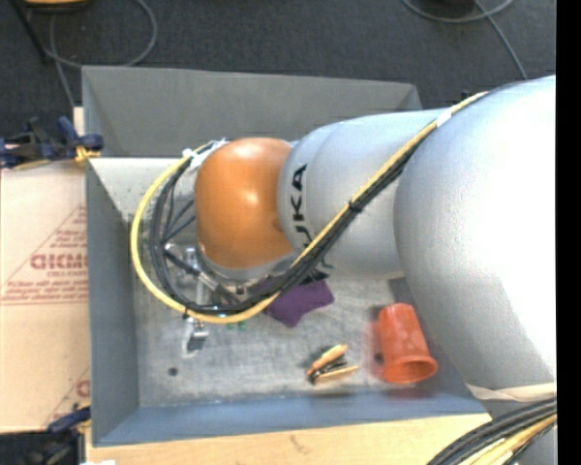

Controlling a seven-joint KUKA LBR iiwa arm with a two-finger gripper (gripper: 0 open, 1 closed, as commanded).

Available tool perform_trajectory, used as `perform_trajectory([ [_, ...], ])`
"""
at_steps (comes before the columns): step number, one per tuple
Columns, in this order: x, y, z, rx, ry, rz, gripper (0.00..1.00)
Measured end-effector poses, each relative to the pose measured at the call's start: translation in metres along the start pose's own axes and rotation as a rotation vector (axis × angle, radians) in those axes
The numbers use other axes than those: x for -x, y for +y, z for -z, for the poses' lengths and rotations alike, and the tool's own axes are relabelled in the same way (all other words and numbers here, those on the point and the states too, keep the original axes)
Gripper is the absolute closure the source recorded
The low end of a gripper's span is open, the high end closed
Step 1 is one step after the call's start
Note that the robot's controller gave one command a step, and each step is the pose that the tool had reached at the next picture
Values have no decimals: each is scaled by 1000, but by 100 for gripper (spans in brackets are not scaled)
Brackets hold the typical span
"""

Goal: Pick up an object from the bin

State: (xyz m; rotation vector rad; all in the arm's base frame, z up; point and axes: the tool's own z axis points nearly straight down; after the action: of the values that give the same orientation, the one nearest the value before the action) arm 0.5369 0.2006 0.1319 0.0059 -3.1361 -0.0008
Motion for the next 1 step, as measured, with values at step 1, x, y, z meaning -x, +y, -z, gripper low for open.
perform_trajectory([
  [1, 2, -1, 5, 2, -8, -3, 0],
])
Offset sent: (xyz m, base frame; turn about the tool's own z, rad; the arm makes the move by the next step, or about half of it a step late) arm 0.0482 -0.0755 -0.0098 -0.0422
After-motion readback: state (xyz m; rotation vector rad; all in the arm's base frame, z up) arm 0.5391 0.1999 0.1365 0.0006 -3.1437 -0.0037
